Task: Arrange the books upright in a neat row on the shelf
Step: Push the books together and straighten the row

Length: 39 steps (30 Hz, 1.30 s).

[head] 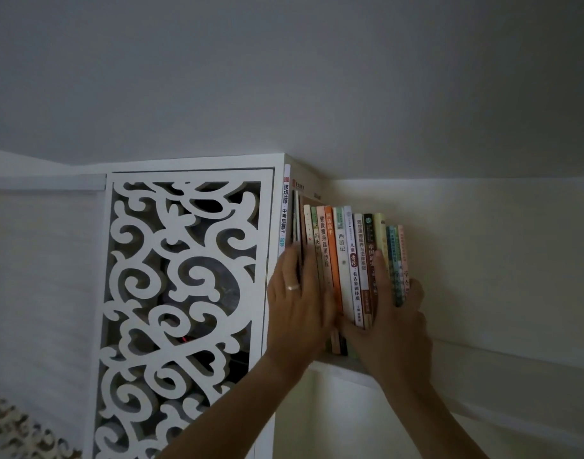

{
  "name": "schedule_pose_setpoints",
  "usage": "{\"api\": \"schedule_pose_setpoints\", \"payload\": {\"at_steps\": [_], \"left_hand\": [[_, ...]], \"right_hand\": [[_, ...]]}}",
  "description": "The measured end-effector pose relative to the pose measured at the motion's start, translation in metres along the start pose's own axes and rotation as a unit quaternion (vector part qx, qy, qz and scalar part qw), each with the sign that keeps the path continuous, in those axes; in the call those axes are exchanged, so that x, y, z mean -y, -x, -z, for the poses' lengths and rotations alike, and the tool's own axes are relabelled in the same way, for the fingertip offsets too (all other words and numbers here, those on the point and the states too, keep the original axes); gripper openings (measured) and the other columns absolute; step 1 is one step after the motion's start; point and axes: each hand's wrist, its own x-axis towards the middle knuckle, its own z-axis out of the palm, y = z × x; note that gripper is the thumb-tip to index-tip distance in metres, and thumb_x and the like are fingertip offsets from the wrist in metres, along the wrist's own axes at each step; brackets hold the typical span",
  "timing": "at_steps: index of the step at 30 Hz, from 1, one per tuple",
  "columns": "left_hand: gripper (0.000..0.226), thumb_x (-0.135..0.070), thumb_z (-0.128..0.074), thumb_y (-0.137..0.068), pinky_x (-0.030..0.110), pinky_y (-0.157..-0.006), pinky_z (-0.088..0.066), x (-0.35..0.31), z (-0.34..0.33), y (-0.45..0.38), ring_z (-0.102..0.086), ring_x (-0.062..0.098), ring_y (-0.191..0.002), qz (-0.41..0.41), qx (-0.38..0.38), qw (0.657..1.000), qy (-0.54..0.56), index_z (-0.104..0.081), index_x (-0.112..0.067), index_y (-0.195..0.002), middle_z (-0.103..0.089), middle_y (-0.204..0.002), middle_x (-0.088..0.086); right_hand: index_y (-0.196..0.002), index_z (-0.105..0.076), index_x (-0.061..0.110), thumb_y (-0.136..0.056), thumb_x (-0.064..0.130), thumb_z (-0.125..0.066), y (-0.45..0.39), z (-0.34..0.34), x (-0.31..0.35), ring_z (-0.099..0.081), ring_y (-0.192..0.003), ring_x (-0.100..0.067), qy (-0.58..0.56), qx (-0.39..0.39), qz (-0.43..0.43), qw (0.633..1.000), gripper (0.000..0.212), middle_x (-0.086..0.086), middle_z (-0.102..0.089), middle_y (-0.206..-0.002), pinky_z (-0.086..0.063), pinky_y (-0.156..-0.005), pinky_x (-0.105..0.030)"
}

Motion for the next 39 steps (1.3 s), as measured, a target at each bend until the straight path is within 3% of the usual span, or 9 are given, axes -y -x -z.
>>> {"api": "schedule_pose_setpoints", "payload": {"at_steps": [4, 9, 13, 17, 25, 29, 32, 36, 39], "left_hand": [[0.071, -0.048, -0.052, -0.102, 0.049, -0.129, -0.013, 0.011, -0.01, 0.009, -0.011, 0.03, -0.159, -0.105, 0.044, 0.993, -0.033, -0.03, -0.013, -0.161, -0.013, -0.171, 0.016], [0.08, -0.059, -0.051, -0.098, 0.054, -0.128, -0.012, 0.011, -0.008, 0.004, -0.006, 0.029, -0.16, -0.122, 0.065, 0.989, -0.047, -0.027, -0.017, -0.162, -0.006, -0.172, 0.016], [0.089, -0.07, -0.058, -0.089, 0.058, -0.127, -0.013, 0.014, -0.012, 0.004, -0.009, 0.034, -0.159, -0.162, 0.075, 0.982, -0.054, -0.031, -0.023, -0.16, -0.01, -0.171, 0.018], [0.08, -0.068, -0.038, -0.098, 0.063, -0.125, -0.013, 0.012, -0.017, 0.006, 0.0, 0.041, -0.158, -0.169, 0.115, 0.975, -0.082, -0.02, -0.026, -0.163, -0.002, -0.172, 0.016], [0.086, -0.073, -0.034, -0.098, 0.067, -0.123, -0.01, 0.005, -0.011, 0.006, 0.006, 0.044, -0.157, -0.157, 0.157, 0.972, -0.077, -0.016, -0.022, -0.164, 0.002, -0.171, 0.019], [0.11, -0.088, -0.042, -0.083, 0.068, -0.123, -0.006, -0.005, -0.01, 0.011, 0.008, 0.043, -0.157, -0.124, 0.161, 0.978, -0.051, -0.016, -0.019, -0.164, 0.004, -0.171, 0.02], [0.114, -0.092, -0.039, -0.081, 0.069, -0.123, -0.005, -0.012, -0.012, 0.012, 0.009, 0.044, -0.157, -0.103, 0.175, 0.978, -0.05, -0.015, -0.017, -0.164, 0.004, -0.171, 0.022], [0.119, -0.081, -0.057, -0.08, 0.068, -0.123, -0.003, -0.033, -0.008, 0.009, 0.01, 0.045, -0.156, -0.054, 0.226, 0.97, -0.077, -0.008, -0.014, -0.165, 0.006, -0.17, 0.024], [0.113, -0.064, -0.066, -0.088, 0.066, -0.124, -0.006, -0.062, 0.004, 0.005, 0.009, 0.044, -0.157, 0.011, 0.283, 0.955, -0.088, 0.002, -0.014, -0.164, 0.008, -0.17, 0.022]], "right_hand": [[-0.157, 0.018, 0.036, -0.062, 0.076, -0.071, -0.003, 0.003, -0.014, -0.06, -0.114, -0.028, -0.07, 0.025, 0.057, 0.996, 0.136, -0.015, -0.023, -0.155, -0.061, -0.078, -0.044], [-0.145, 0.032, 0.052, -0.047, 0.048, -0.098, -0.012, 0.019, -0.051, -0.032, -0.126, 0.0, -0.158, 0.145, 0.066, 0.974, 0.162, 0.018, -0.007, -0.164, -0.041, -0.097, -0.03], [-0.146, 0.034, 0.045, -0.052, 0.038, -0.098, -0.015, 0.007, -0.046, -0.037, -0.12, -0.002, -0.158, 0.166, 0.042, 0.972, 0.162, 0.013, -0.006, -0.164, -0.046, -0.096, -0.032], [-0.151, 0.017, 0.052, -0.041, 0.042, -0.101, -0.02, 0.001, -0.049, -0.046, -0.134, -0.014, -0.243, 0.154, 0.025, 0.957, 0.162, 0.006, -0.028, -0.158, -0.054, -0.098, -0.047], [-0.132, 0.032, 0.07, -0.06, 0.04, -0.096, -0.012, 0.033, -0.047, -0.062, -0.117, -0.01, -0.234, 0.239, 0.037, 0.942, 0.15, 0.017, -0.046, -0.148, -0.056, -0.094, -0.037], [-0.15, 0.021, 0.05, -0.063, 0.047, -0.092, -0.007, 0.045, -0.05, -0.063, -0.112, -0.012, -0.176, 0.244, 0.034, 0.953, 0.143, 0.012, -0.049, -0.147, -0.055, -0.093, -0.034], [-0.154, 0.016, 0.042, -0.062, 0.056, -0.089, -0.004, 0.037, -0.047, -0.066, -0.111, -0.019, -0.125, 0.211, 0.02, 0.969, 0.141, 0.003, -0.056, -0.143, -0.058, -0.091, -0.043], [-0.154, 0.012, 0.039, -0.059, 0.066, -0.085, 0.001, 0.035, -0.037, -0.069, -0.104, -0.025, -0.067, 0.165, -0.002, 0.984, 0.139, -0.002, -0.062, -0.134, -0.059, -0.086, -0.046], [-0.155, 0.007, 0.031, -0.065, 0.055, -0.087, 0.005, 0.037, -0.018, -0.065, -0.113, -0.03, -0.049, 0.174, -0.056, 0.982, 0.132, -0.007, -0.056, -0.139, -0.056, -0.091, -0.047]]}}
